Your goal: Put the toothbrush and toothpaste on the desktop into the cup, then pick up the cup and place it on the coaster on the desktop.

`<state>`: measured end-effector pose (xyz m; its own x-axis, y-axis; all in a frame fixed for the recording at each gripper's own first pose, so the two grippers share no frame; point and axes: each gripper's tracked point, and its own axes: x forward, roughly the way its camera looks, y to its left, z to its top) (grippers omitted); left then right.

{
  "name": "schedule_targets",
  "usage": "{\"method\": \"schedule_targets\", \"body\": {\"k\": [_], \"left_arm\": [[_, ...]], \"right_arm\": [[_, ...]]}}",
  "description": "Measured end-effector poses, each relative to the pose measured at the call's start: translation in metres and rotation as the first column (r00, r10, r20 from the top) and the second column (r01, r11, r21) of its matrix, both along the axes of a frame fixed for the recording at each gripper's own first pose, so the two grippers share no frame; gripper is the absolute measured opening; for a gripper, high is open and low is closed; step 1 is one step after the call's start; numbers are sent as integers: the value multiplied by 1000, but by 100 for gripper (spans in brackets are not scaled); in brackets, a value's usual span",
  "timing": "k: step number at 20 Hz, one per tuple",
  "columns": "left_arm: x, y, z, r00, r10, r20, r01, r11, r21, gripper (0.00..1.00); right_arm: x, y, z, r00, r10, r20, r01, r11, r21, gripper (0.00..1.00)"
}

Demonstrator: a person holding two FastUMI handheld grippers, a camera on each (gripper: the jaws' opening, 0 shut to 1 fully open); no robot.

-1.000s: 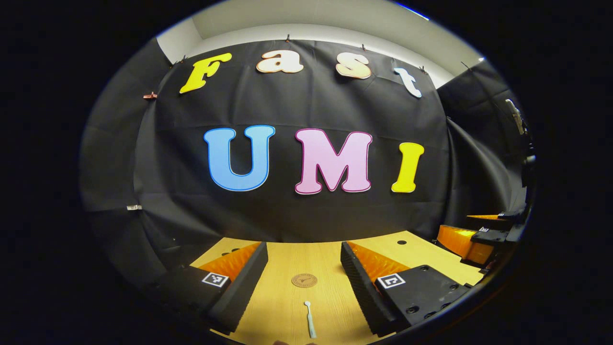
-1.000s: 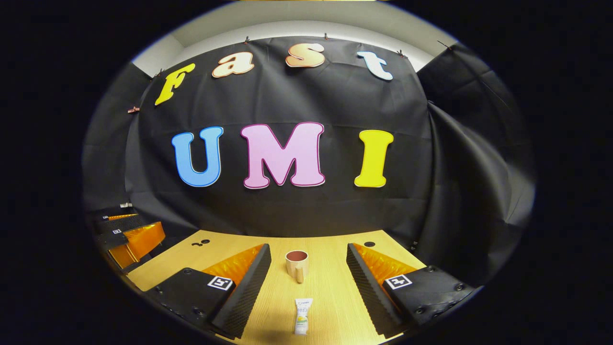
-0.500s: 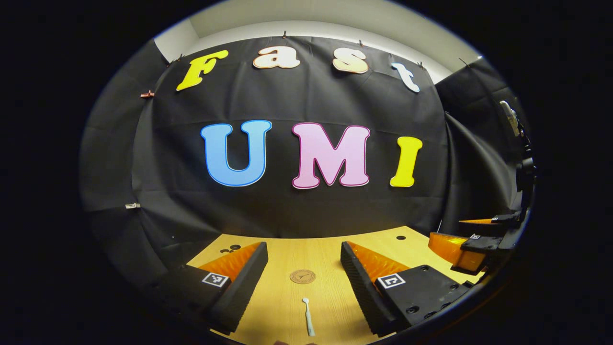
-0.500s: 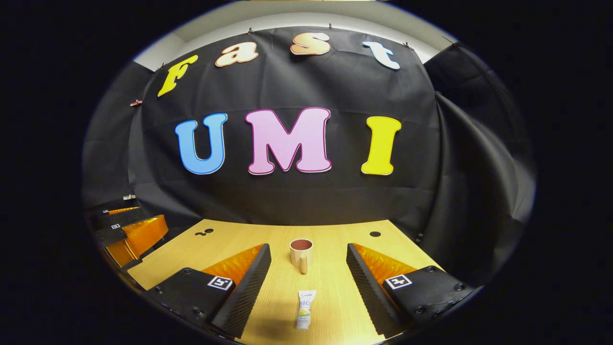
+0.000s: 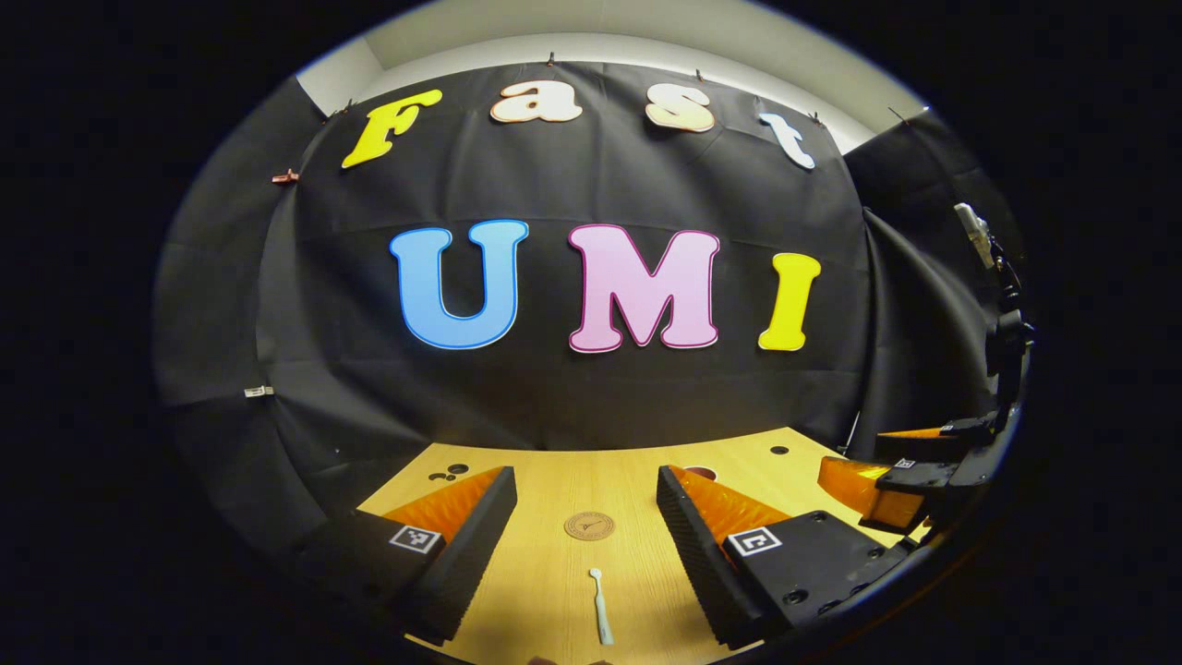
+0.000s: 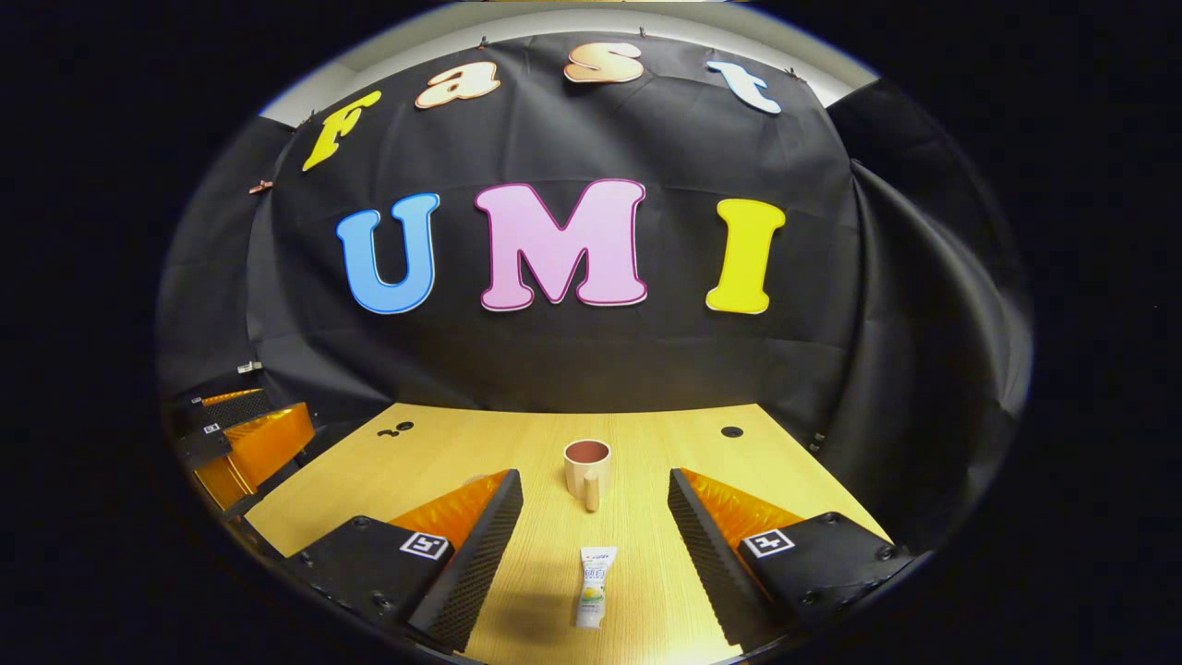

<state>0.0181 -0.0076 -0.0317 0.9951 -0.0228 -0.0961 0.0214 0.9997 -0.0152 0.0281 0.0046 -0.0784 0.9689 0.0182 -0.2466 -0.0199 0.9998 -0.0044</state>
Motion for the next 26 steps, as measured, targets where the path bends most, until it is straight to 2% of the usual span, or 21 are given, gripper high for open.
{"method": "schedule_targets", "body": {"k": [6, 11, 15, 20, 21, 22, 26], "left_arm": [[5, 12, -13, 998, 60, -35, -60, 998, -3, 97], [9, 27, -32, 987, 137, -88, -138, 990, -11, 97], [12, 35, -51, 973, 186, -140, -188, 982, -3, 97], [11, 43, -79, 945, 237, -224, -238, 971, 20, 97], [10, 44, -82, 940, 248, -236, -248, 968, 29, 97], [9, 45, -87, 934, 258, -248, -257, 966, 37, 97], [9, 44, -105, 911, 288, -295, -283, 957, 60, 97]], "right_arm": [[19, 6, -41, 991, 30, -132, -29, 1000, 10, 98], [29, 5, -91, 957, 60, -283, -63, 998, -2, 98], [33, 7, -136, 903, 80, -422, -89, 996, -3, 98], [36, 6, -178, 838, 100, -537, -132, 991, -22, 99], [36, 4, -188, 821, 96, -563, -137, 990, -31, 94], [34, 1, -197, 803, 90, -589, -138, 990, -37, 99], [32, -9, -232, 740, 76, -668, -132, 991, -34, 99]]}}
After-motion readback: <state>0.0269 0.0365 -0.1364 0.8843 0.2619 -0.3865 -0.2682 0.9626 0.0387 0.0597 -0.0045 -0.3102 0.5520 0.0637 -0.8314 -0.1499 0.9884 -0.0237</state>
